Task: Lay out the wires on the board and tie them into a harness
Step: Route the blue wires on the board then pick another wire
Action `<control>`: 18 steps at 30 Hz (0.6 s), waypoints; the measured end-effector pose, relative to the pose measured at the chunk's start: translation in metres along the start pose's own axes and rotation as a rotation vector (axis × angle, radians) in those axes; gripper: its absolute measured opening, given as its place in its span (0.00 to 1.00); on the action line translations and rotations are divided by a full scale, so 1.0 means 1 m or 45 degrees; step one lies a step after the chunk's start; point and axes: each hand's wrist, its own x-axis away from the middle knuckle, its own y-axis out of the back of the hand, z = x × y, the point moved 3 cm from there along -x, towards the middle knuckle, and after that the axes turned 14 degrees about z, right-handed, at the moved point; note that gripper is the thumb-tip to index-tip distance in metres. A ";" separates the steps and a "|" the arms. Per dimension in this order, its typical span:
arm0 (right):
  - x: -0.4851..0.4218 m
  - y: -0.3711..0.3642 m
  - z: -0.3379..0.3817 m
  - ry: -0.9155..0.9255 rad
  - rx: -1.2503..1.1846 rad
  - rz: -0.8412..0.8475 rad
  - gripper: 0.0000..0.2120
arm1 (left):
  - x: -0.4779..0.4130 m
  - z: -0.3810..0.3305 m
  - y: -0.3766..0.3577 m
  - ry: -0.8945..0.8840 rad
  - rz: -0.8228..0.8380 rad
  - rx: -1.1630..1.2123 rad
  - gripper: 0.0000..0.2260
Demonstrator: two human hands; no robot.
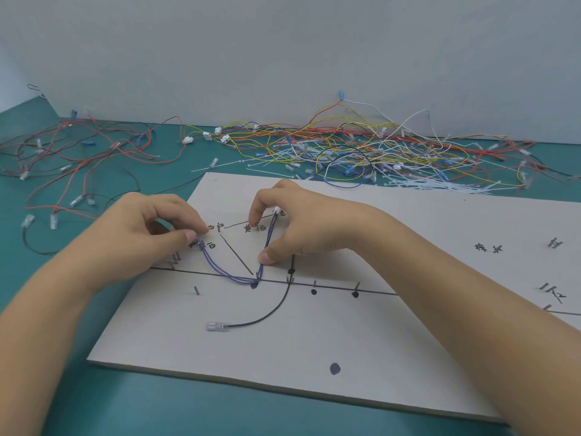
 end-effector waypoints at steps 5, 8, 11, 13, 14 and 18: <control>0.001 0.000 0.000 0.001 -0.006 -0.009 0.22 | -0.003 0.007 -0.001 0.026 -0.011 -0.014 0.11; 0.001 0.000 0.001 -0.003 0.002 -0.014 0.22 | -0.002 0.010 0.001 0.054 -0.013 0.007 0.08; 0.002 0.000 0.001 -0.008 -0.008 -0.015 0.22 | -0.003 0.005 -0.003 0.004 -0.017 0.011 0.08; 0.003 0.000 0.001 -0.014 0.004 -0.016 0.23 | -0.003 0.003 -0.004 0.000 -0.010 0.032 0.10; 0.003 0.000 0.001 -0.013 0.005 -0.016 0.23 | -0.003 0.002 -0.004 0.006 -0.008 0.038 0.12; 0.004 -0.003 0.004 -0.004 -0.045 -0.008 0.22 | -0.001 0.004 -0.001 0.020 -0.046 0.051 0.15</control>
